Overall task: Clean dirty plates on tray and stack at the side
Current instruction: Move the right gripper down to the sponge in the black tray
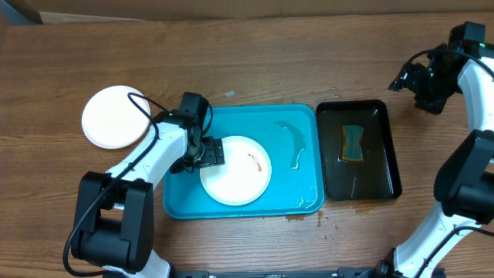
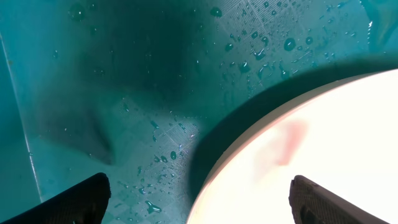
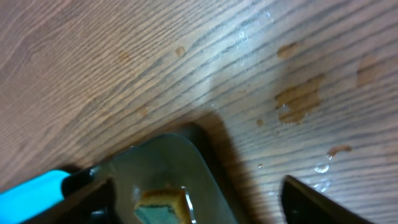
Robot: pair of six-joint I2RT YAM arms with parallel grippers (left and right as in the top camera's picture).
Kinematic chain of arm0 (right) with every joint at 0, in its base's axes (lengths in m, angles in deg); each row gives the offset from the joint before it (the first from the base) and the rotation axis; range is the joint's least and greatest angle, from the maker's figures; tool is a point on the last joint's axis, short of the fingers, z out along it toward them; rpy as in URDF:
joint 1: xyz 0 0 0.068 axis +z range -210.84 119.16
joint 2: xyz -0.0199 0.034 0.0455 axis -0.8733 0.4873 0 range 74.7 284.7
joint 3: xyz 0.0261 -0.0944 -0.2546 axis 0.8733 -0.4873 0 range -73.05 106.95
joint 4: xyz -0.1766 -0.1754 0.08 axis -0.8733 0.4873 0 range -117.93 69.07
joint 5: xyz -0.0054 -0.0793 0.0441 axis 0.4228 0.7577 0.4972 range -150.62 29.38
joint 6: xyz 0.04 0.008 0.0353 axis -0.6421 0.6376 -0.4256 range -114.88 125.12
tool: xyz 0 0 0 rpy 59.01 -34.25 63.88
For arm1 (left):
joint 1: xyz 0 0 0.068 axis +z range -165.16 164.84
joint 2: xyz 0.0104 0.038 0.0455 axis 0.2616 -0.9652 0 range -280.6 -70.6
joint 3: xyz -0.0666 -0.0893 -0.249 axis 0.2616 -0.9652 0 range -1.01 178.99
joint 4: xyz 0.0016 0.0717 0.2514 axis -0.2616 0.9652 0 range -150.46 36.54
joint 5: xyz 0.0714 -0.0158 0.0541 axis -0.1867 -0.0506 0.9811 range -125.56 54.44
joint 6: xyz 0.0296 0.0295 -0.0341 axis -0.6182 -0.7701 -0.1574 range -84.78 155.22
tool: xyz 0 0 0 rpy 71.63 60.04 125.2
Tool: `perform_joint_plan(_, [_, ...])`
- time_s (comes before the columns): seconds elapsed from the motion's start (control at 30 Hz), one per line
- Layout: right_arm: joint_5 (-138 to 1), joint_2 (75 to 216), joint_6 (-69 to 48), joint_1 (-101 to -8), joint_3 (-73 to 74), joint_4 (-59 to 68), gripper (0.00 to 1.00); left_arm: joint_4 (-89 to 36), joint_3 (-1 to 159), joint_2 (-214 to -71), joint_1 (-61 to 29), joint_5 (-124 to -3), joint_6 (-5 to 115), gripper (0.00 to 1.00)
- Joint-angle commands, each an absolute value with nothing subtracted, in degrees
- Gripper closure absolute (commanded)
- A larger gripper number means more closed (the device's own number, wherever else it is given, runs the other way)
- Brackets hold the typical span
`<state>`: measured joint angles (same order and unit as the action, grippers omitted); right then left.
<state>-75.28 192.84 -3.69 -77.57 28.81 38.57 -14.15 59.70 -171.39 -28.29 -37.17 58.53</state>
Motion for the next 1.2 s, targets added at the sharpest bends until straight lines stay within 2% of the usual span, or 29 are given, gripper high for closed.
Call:
perform_joint_plan(0.0, [-75.7, 191.4, -3.2, -77.3, 29.3, 39.5, 0.21, -14.0, 60.7, -171.5, -28.2, -36.6, 57.5, 0.07])
perform_joint_plan(0.37, [-71.2, 191.4, -1.9, -72.7, 29.3, 43.9, 0.22, -14.0, 60.7, -171.5, -28.2, -36.6, 57.5, 0.00])
perform_joint_plan(0.7, [-62.6, 191.4, -1.9, -64.6, 29.3, 44.8, 0.18, -14.0, 60.7, -171.5, -28.2, -36.6, 57.5, 0.00])
perform_joint_plan(0.97, [-60.4, 191.5, -0.6, -64.7, 29.2, 45.5, 0.13, -14.3, 60.7, -171.5, -28.2, -36.6, 57.5, 0.00])
perform_joint_plan(1.17, [-62.0, 191.5, -0.7, -64.4, 26.2, 43.7, 0.16, -14.2, 60.7, -171.5, -28.2, -36.6, 57.5, 0.00])
